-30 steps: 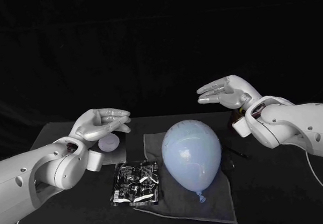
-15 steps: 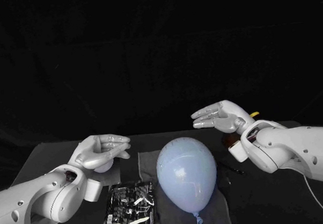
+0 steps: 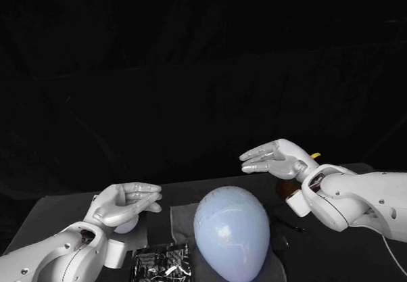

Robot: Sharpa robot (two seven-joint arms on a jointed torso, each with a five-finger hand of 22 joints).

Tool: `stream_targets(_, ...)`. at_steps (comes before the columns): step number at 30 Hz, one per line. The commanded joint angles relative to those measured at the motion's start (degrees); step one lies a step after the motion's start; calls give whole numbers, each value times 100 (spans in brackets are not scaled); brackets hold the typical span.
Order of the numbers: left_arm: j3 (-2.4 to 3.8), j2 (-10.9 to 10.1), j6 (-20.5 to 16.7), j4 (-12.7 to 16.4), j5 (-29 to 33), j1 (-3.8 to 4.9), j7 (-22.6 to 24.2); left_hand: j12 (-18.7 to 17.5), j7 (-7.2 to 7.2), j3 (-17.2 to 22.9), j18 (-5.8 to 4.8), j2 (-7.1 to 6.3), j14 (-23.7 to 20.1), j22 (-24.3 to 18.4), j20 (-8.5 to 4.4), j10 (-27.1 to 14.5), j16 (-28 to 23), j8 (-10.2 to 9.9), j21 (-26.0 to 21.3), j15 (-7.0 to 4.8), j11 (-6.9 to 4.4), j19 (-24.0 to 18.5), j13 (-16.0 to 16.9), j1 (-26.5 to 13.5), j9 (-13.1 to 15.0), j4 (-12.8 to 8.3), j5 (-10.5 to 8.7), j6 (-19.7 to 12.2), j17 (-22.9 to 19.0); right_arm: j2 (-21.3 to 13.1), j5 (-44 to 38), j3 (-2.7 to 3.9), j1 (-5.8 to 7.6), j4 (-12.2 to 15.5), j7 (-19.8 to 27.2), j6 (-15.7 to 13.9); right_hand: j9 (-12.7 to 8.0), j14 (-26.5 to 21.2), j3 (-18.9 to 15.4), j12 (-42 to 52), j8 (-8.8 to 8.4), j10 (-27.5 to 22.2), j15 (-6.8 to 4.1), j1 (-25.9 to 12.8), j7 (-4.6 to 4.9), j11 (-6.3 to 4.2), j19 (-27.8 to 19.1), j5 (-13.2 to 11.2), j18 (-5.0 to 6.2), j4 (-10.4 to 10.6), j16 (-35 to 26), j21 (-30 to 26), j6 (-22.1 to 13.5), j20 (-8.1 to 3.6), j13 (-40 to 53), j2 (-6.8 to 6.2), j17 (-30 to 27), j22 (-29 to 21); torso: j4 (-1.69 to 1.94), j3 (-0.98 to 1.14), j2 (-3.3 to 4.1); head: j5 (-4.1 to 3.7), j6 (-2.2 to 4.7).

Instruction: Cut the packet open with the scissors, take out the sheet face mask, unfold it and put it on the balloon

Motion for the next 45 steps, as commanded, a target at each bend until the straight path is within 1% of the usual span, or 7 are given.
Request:
stream_targets(1, 7, 19, 52, -2, -80, 1, 52, -31, 25, 29, 97, -19, -37, -3, -13, -49, -21, -41, -2, -15, 31, -39, -2, 55, 3, -2, 10, 0, 12, 14, 232, 3, -4, -11, 151, -18, -8, 19, -126, 0, 5, -28, 30, -2, 41, 12, 59, 24, 45, -36, -35, -46, -22, -3, -1, 51, -8, -14, 1, -1, -4, 19, -27)
stream_targets(8, 6, -1, 99, 29, -509, 2, -28, -40, 54, -6, 110, -67, -36, 10, -9, -113, -30, -82, 27, 7, 62, -21, -7, 19, -6, 17, -1, -50, 26, 23, 316, 3, -4, -25, 105, -33, -39, 207, -140, 8, 8, -31, -26, -44, 40, -1, 409, 29, 52, -105, 51, 9, -17, -69, 2, 71, -2, -78, 9, -4, 2, 35, -24)
stream_targets(14, 7, -2, 90, 48, -426, 2, -11, -38, 55, -12, 112, -73, -34, 13, -10, -118, -30, -86, 34, 8, 63, -14, -7, 14, -6, 21, -2, -53, 29, 40, 357, 3, -4, -39, 96, -26, -41, 220, -141, 9, 9, -27, -30, -50, 39, -2, 432, 29, 52, -109, 58, 12, -14, -75, 2, 74, -1, -83, 1, -8, 14, 23, 103)
stream_targets(30, 37, 10, -3, -14, -18, 8, 84, -18, 43, 16, 113, -29, -38, 23, -12, -97, -39, -78, 55, 1, 50, -11, 2, 59, 3, 8, 10, -24, 41, 87, 584, 4, -4, -139, 146, -29, -42, 222, -138, 10, 11, -21, -31, -52, 36, -5, 448, 30, 50, -115, 58, 11, -8, -79, 3, 81, -3, -90, 2, 1, -5, -10, 294)
stream_targets(38, 39, 20, 20, -10, -189, 9, 67, -16, 40, 23, 118, -28, -16, 34, -19, -92, -31, -80, 77, -8, 46, 0, 4, 85, 6, -8, 8, -17, 53, 80, 572, 4, -4, -111, 95, 7, -63, 637, -153, 29, 35, 160, -181, -73, -23, -91, 935, 22, 50, -231, 267, 198, 87, -245, 6, 129, 107, -79, 4, -2, 7, 5, 201)
stream_targets(42, 38, -9, 34, 31, -513, 9, -4, -19, 31, -44, 133, -65, 178, 146, -107, -99, 96, -108, 301, -48, 33, 191, 4, 53, 11, -5, -5, -21, 146, 54, 396, 4, -5, -64, -9, 28, -72, 1108, -160, 41, 47, 273, -331, -114, -79, -170, 1380, 12, 48, -292, 526, 490, 139, -414, 8, 118, 290, 47, 7, -1, 8, 7, 101)
stream_targets(45, 36, -55, 56, 76, -752, 9, -81, -22, 12, -145, 131, -85, 388, 306, -238, -123, 352, -141, 600, -102, 8, 394, 4, 25, 15, 3, -9, -33, 314, 23, 213, 4, -5, -15, -99, 50, -80, 1849, -160, 47, 53, 417, -547, -186, -156, -283, 1920, 2, 41, -344, 1067, 959, 178, -648, 15, 61, 655, 300, 6, 0, 5, 33, -14)
